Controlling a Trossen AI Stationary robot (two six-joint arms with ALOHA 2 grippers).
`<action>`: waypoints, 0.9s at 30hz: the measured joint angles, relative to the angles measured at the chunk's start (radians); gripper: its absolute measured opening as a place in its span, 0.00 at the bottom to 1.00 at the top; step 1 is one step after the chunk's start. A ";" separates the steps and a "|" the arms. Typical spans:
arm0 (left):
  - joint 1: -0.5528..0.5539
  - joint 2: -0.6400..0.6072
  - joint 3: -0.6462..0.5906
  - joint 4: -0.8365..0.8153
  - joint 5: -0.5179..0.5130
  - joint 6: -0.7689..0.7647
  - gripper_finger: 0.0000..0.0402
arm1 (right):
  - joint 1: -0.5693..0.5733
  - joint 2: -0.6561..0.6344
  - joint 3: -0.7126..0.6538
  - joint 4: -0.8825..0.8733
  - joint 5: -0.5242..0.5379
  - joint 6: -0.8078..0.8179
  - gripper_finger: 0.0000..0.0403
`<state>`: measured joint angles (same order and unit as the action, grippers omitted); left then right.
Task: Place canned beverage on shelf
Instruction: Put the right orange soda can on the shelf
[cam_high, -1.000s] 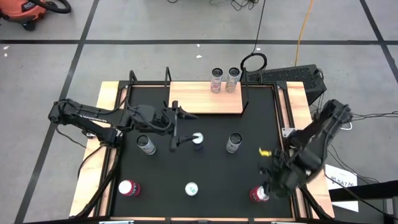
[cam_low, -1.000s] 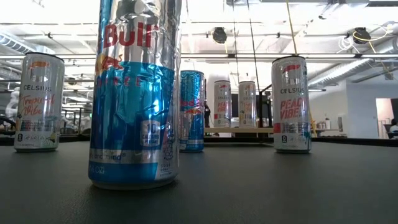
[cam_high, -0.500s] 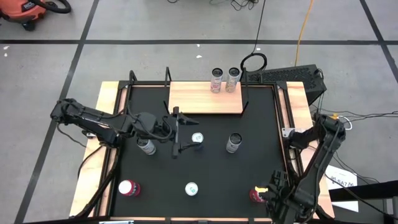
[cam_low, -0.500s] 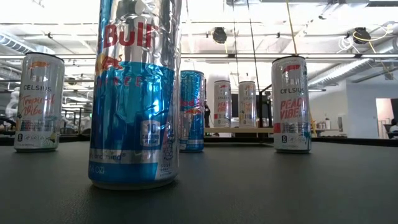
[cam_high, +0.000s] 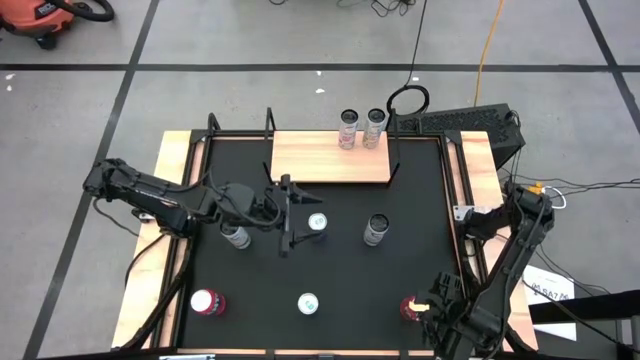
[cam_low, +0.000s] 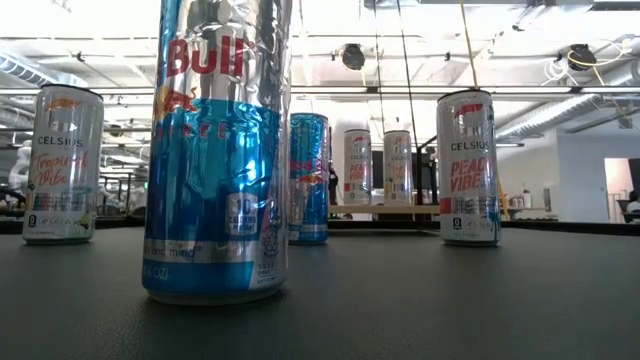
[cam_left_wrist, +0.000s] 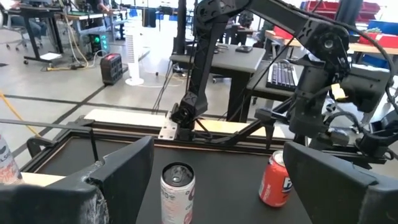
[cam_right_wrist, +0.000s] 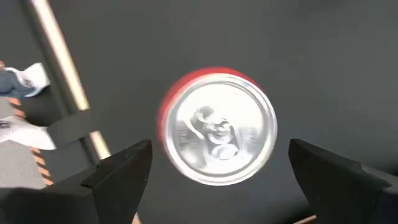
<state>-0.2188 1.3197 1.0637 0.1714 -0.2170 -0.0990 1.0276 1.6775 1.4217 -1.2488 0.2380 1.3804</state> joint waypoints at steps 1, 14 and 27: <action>0.000 0.000 0.000 0.001 -0.001 0.000 0.89 | -0.003 0.000 -0.013 0.010 -0.002 0.014 0.93; 0.000 0.000 0.000 0.000 -0.001 -0.001 0.89 | -0.007 0.000 -0.114 0.121 0.017 0.198 0.88; 0.000 0.000 0.002 -0.007 0.003 -0.066 0.89 | -0.101 -0.147 -0.095 0.116 0.050 0.010 0.67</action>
<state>-0.2188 1.3197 1.0661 0.1639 -0.2135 -0.1650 0.9263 1.5302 1.3267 -1.1328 0.2882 1.3903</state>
